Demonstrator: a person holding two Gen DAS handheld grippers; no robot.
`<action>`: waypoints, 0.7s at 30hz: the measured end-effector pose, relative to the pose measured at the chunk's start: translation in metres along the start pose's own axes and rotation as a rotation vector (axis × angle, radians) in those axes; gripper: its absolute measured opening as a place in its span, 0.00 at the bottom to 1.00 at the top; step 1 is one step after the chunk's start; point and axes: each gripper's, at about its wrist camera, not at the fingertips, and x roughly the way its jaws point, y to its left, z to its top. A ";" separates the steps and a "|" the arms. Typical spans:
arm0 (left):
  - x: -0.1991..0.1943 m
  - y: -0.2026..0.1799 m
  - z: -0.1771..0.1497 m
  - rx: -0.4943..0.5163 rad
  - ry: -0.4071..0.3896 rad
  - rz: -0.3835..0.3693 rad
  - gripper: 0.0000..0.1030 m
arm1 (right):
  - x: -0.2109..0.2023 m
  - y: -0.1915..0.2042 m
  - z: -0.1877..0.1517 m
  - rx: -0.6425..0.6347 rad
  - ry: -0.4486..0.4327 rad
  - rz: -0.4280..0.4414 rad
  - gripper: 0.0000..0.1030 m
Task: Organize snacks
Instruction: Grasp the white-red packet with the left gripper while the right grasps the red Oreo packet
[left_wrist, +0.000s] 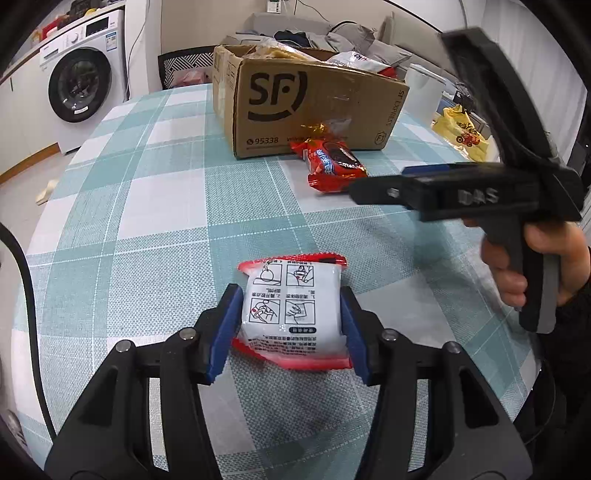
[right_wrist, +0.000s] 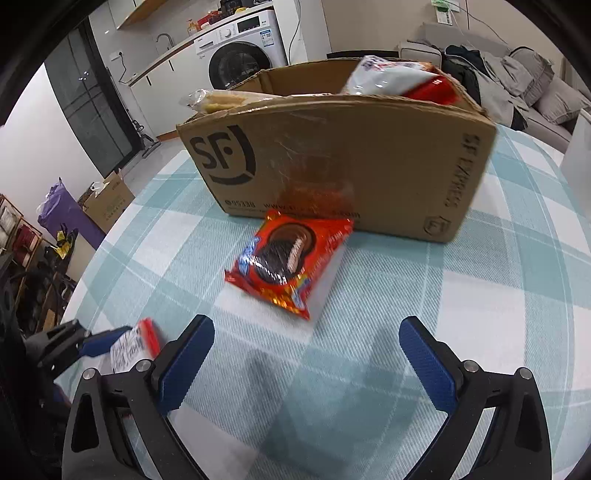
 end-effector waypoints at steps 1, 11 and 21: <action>0.000 0.000 0.000 -0.001 0.001 0.000 0.51 | 0.004 0.002 0.004 0.001 0.004 -0.006 0.99; 0.001 0.006 0.000 -0.034 0.003 0.053 0.76 | 0.029 0.009 0.030 0.037 0.017 -0.032 0.90; 0.003 0.010 0.001 -0.048 0.010 0.084 0.79 | 0.030 0.018 0.033 0.004 -0.003 -0.013 0.57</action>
